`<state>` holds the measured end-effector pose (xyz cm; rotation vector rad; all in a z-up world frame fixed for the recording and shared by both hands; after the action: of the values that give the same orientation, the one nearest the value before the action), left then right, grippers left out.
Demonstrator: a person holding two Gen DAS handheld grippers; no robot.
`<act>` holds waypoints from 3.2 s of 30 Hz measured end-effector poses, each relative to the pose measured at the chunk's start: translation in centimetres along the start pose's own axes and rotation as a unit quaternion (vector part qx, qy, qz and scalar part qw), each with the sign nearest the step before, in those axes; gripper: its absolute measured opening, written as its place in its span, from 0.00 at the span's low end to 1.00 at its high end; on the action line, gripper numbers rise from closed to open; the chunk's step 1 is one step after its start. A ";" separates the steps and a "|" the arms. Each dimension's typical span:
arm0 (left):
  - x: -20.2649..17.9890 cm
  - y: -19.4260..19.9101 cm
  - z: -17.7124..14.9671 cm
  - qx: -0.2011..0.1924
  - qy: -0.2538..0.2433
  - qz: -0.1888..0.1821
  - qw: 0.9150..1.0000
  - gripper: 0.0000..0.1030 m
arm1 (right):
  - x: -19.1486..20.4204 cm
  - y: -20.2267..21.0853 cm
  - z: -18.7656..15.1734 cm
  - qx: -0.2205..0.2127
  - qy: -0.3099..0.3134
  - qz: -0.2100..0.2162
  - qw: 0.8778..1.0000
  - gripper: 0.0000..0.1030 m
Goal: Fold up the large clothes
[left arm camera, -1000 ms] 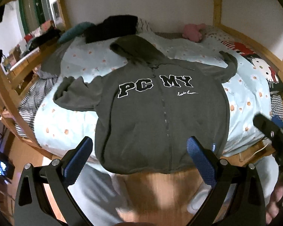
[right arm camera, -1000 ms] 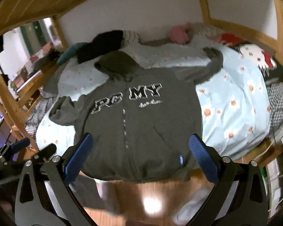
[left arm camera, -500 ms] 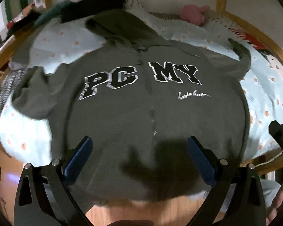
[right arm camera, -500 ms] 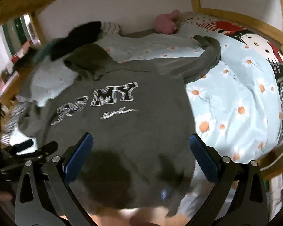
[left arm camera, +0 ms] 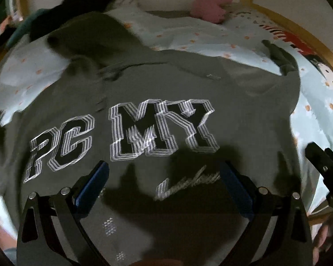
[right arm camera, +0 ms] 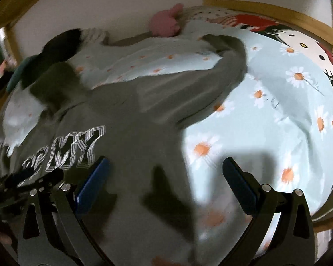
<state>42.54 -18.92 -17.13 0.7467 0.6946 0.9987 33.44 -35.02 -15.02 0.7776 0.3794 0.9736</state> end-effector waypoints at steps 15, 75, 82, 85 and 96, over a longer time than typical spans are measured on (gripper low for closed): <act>-13.7 -11.2 6.0 0.016 -0.117 -0.049 0.992 0.96 | -10.4 -11.4 11.3 -0.044 -0.069 -0.020 0.996 0.97; -3.3 -16.9 18.7 0.086 0.326 -0.377 0.863 0.94 | 1.5 -4.1 10.3 -0.228 0.270 0.169 0.920 0.27; -3.9 -13.8 14.8 0.079 0.384 -0.441 0.807 0.94 | 1.5 -2.6 10.6 -0.236 0.264 0.192 0.915 0.27; -4.7 -14.6 15.9 0.092 0.396 -0.484 0.775 0.94 | 2.2 -1.5 9.7 -0.238 0.283 0.207 0.905 0.27; -1.1 -5.7 20.0 -0.031 0.276 -0.422 0.863 0.17 | 4.8 -1.4 8.8 -0.234 0.319 0.170 0.902 0.38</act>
<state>60.73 -26.36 -10.33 0.0243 1.3323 0.3912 42.16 -35.11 -9.86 0.0574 0.5539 1.5798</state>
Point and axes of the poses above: each gripper's, at about its wrist camera, not at the fingertips, and y roughly against the way its jaws point, x to its left, z to its top, the point moved 4 cm from there along -y, roughly the way its jaws point, and after that the axes turned 11 degrees about -z, right-handed, at the moved point
